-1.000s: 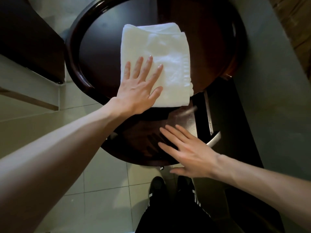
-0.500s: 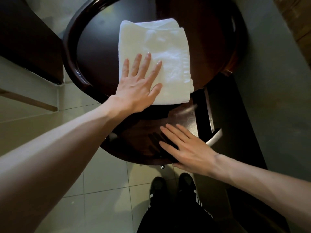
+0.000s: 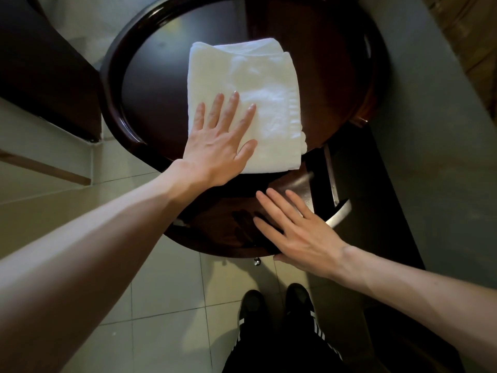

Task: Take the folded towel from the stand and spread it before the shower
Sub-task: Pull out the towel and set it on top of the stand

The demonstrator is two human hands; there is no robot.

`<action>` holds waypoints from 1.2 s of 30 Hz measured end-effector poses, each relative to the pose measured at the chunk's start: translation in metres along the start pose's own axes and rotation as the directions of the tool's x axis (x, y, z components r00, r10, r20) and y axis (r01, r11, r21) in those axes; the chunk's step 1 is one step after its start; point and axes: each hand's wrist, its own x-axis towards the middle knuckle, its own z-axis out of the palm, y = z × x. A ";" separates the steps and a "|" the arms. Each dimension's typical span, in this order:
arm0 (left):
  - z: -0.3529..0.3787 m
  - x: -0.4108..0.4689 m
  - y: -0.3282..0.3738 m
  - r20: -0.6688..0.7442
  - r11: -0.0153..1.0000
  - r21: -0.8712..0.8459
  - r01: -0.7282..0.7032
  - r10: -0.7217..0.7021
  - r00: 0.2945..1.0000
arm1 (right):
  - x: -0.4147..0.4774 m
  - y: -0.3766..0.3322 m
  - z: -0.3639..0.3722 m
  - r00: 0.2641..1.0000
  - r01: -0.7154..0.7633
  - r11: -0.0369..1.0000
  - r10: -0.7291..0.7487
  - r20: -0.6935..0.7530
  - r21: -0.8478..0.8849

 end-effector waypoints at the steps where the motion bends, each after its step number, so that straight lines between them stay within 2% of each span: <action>1: 0.000 0.000 0.000 0.000 1.000 0.000 0.001 -0.001 1.000 | 0.001 0.000 0.000 1.000 -0.008 1.000 0.008 -0.013 -0.010; 11: -0.002 0.002 -0.002 0.013 0.998 -0.059 0.006 -0.005 1.000 | 0.021 0.010 0.002 0.975 -0.144 0.979 0.116 -0.190 -0.143; 17: -0.007 0.001 -0.002 0.027 0.991 -0.134 0.009 -0.005 1.000 | 0.043 0.019 0.000 0.955 -0.217 0.956 0.166 -0.245 -0.199; 30: -0.011 0.002 -0.005 0.041 0.974 -0.228 0.000 0.010 0.999 | 0.068 0.028 -0.002 0.908 -0.369 0.909 0.307 -0.286 -0.196; 36: -0.009 0.004 -0.003 0.040 0.968 -0.249 0.015 -0.005 0.999 | 0.077 0.032 0.004 0.882 -0.399 0.895 0.315 -0.350 -0.201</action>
